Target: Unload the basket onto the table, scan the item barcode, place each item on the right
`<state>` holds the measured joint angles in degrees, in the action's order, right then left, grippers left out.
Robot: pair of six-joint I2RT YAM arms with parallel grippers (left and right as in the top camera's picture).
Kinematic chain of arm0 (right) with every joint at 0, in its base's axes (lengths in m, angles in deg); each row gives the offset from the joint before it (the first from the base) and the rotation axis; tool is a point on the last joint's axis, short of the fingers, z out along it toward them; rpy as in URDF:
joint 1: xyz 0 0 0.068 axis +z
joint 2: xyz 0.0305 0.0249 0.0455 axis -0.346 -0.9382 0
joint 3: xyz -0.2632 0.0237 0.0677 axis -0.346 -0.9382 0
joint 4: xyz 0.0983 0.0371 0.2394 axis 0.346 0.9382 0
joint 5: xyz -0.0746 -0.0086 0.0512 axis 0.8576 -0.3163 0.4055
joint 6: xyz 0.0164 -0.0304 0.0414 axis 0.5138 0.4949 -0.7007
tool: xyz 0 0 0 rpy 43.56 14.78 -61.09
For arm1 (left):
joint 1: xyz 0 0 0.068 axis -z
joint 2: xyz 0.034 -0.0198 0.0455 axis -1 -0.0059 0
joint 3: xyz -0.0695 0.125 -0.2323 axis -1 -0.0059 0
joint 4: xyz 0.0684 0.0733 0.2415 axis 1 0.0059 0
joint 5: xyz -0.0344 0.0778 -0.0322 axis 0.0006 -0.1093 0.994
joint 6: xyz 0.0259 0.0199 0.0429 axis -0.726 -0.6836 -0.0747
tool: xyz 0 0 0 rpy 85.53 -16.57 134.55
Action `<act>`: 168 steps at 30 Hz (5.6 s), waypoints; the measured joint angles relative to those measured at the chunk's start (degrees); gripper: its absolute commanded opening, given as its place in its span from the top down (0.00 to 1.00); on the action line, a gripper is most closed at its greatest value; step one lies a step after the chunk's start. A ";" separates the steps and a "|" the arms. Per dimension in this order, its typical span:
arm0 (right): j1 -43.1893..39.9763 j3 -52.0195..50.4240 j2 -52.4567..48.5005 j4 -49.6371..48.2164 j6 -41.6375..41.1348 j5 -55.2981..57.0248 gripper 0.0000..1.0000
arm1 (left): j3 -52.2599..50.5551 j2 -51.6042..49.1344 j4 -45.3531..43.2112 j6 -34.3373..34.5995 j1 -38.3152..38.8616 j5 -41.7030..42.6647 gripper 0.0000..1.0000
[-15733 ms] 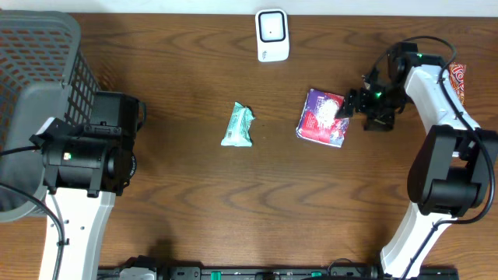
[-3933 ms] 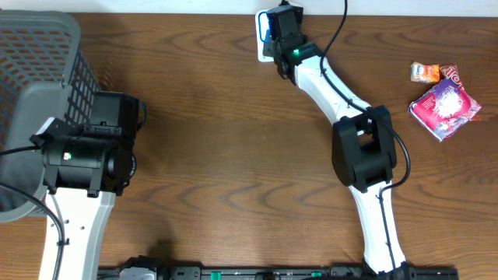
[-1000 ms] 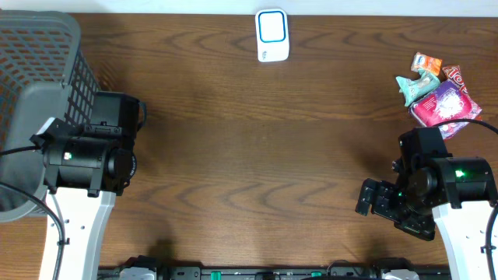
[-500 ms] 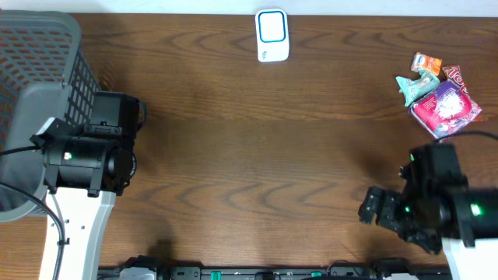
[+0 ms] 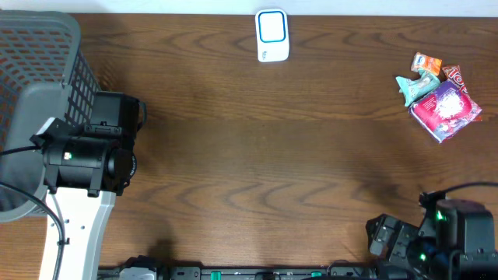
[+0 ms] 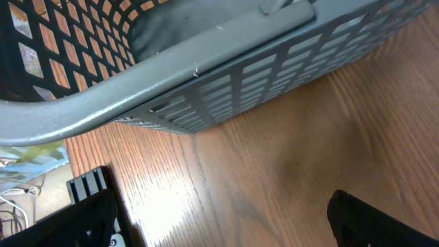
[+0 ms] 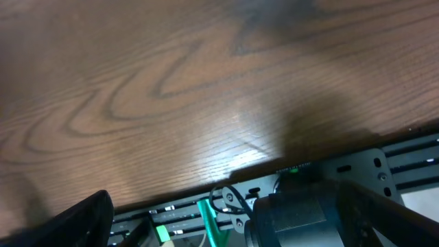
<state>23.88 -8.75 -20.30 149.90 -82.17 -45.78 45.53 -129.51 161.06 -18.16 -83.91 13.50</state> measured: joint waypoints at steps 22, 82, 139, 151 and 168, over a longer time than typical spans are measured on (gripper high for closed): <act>0.02 -24.24 27.67 -51.69 17.59 -2.49 0.01 | 0.00 0.00 0.00 0.00 0.00 0.02 0.02; -0.50 -63.45 34.45 -89.88 25.73 -0.39 0.01 | 0.00 0.00 0.00 0.00 0.00 0.00 0.02; -0.50 -63.45 34.45 -89.79 24.24 2.64 0.01 | -1.40 1.31 -1.68 -0.33 0.00 1.99 0.02; -0.52 -63.47 34.47 -89.83 24.22 2.67 0.01 | -28.41 21.18 -48.33 -33.64 -0.09 22.51 0.02; -0.52 -63.47 34.47 -89.83 24.24 2.64 0.01 | -60.35 47.63 -75.69 -51.32 -0.09 36.92 0.02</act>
<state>23.36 -72.23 14.17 60.07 -57.94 -43.13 -14.81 -81.88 85.37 -69.48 -83.99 50.42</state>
